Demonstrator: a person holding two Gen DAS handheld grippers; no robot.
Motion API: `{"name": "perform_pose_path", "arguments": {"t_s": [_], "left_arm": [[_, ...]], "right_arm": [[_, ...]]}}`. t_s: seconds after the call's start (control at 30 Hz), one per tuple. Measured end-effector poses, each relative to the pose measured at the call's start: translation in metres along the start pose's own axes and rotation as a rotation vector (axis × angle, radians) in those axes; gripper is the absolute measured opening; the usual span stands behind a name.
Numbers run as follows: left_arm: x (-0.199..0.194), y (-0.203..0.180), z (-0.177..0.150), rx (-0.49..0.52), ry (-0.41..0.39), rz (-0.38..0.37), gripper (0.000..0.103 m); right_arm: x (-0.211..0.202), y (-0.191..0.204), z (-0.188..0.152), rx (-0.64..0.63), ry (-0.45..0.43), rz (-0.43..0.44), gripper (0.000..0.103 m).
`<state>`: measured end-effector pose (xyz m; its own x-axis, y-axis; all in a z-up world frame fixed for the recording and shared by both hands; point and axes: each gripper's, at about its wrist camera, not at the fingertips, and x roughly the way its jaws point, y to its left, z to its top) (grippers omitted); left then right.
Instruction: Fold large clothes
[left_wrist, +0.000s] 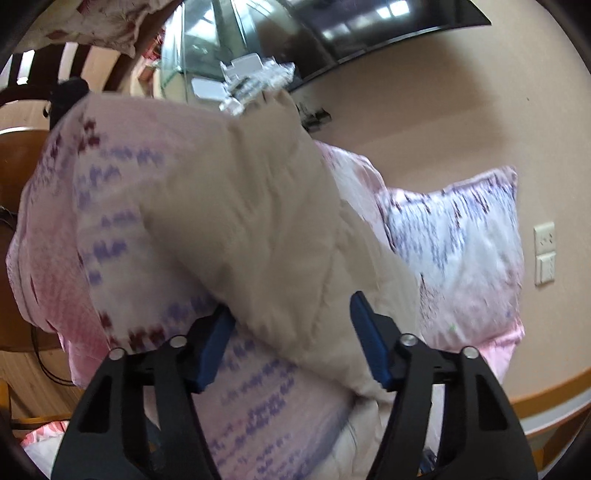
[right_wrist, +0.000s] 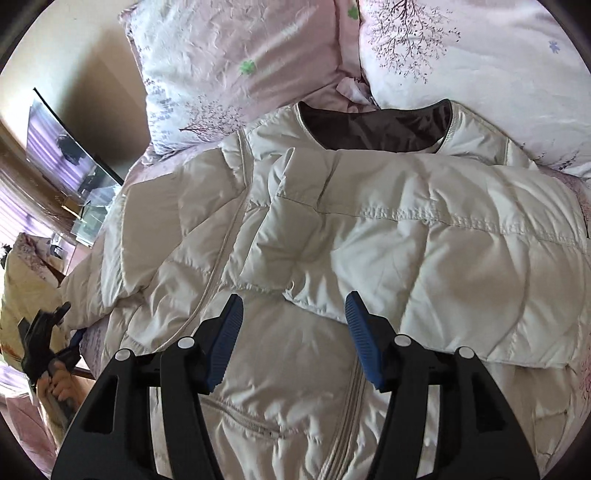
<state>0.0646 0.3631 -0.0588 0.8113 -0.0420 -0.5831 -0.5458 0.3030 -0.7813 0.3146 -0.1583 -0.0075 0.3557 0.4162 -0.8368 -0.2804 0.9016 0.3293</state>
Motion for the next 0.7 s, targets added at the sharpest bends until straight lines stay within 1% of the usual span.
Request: {"name": "perform_pose_path", "arguments": {"t_s": [0.03,0.07,0.1,0.13,0.17,0.23,0.3,0.4,0.5,0.6,0.7], "left_arm": [[0.001,0.000,0.005,0.001,-0.014,0.017,0.054],[0.003,0.001,0.008,0.001,-0.022,0.035,0.045],[0.005,0.001,0.011,0.002,-0.025,0.051,0.039],[0.006,0.002,0.014,0.005,-0.028,0.057,0.025],[0.007,0.000,0.018,0.021,-0.033,0.060,0.017],[0.006,-0.009,0.025,0.054,-0.037,0.049,0.010],[0.001,-0.025,0.030,0.104,-0.060,0.037,0.007],[-0.009,-0.056,0.035,0.180,-0.094,0.006,0.006],[-0.020,-0.095,0.035,0.268,-0.133,-0.039,0.006],[-0.032,-0.143,0.025,0.369,-0.158,-0.113,0.006],[-0.037,-0.185,0.007,0.458,-0.152,-0.185,0.006]], "right_arm": [[-0.002,-0.001,-0.001,-0.001,-0.005,0.003,0.059],[-0.008,-0.002,-0.003,0.000,-0.013,0.004,0.059],[-0.012,-0.004,-0.005,0.001,-0.021,0.004,0.059],[-0.017,-0.006,-0.007,0.001,-0.029,0.003,0.059],[-0.023,-0.009,-0.009,0.000,-0.043,-0.005,0.060],[-0.032,-0.015,-0.011,0.001,-0.071,-0.027,0.062],[-0.042,-0.023,-0.013,0.010,-0.101,-0.043,0.063],[-0.054,-0.037,-0.015,0.036,-0.132,-0.051,0.064],[-0.067,-0.051,-0.017,0.066,-0.160,-0.057,0.064],[-0.075,-0.063,-0.021,0.095,-0.178,-0.062,0.064],[-0.083,-0.076,-0.025,0.124,-0.195,-0.068,0.064]]}}
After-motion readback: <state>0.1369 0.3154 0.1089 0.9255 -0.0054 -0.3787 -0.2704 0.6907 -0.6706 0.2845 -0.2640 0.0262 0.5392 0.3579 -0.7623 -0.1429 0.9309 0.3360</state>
